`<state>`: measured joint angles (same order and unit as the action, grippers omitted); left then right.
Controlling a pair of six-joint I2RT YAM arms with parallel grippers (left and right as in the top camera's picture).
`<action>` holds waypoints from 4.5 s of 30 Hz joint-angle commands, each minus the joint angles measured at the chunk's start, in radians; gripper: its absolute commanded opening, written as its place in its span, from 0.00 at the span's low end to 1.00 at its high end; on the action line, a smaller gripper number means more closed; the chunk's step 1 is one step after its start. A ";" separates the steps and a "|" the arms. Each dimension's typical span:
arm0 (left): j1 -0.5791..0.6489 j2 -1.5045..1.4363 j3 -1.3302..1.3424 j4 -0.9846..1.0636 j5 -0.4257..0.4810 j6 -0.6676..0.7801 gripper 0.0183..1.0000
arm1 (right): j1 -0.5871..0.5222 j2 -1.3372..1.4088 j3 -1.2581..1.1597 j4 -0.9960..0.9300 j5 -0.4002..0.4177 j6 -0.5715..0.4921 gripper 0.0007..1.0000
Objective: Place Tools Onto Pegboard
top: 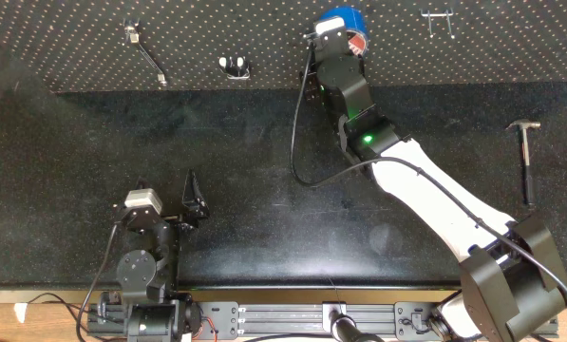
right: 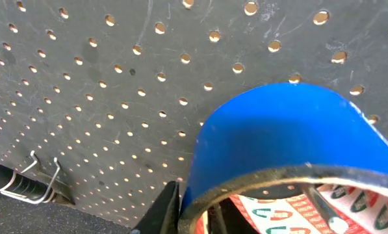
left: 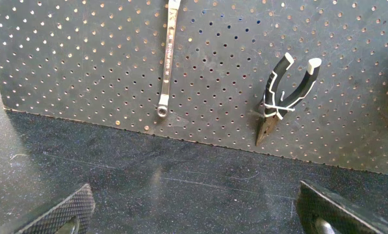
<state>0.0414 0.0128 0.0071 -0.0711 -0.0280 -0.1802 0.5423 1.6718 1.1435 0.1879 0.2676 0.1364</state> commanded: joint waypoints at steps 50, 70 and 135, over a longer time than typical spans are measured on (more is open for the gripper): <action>-0.003 -0.009 -0.002 -0.008 0.007 0.002 1.00 | -0.573 -0.377 -0.029 -1.192 -0.320 -0.167 0.96; -0.003 -0.009 -0.002 -0.008 0.007 0.002 1.00 | -1.130 -0.139 -0.030 -1.253 -0.321 -0.627 0.96; -0.003 -0.009 -0.002 -0.008 0.007 0.002 1.00 | -1.251 -0.030 -0.030 -0.996 -0.659 -0.827 0.07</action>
<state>0.0414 0.0128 0.0071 -0.0711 -0.0250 -0.1802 -0.6853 1.7828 1.1160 -0.8204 -0.1059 -0.7162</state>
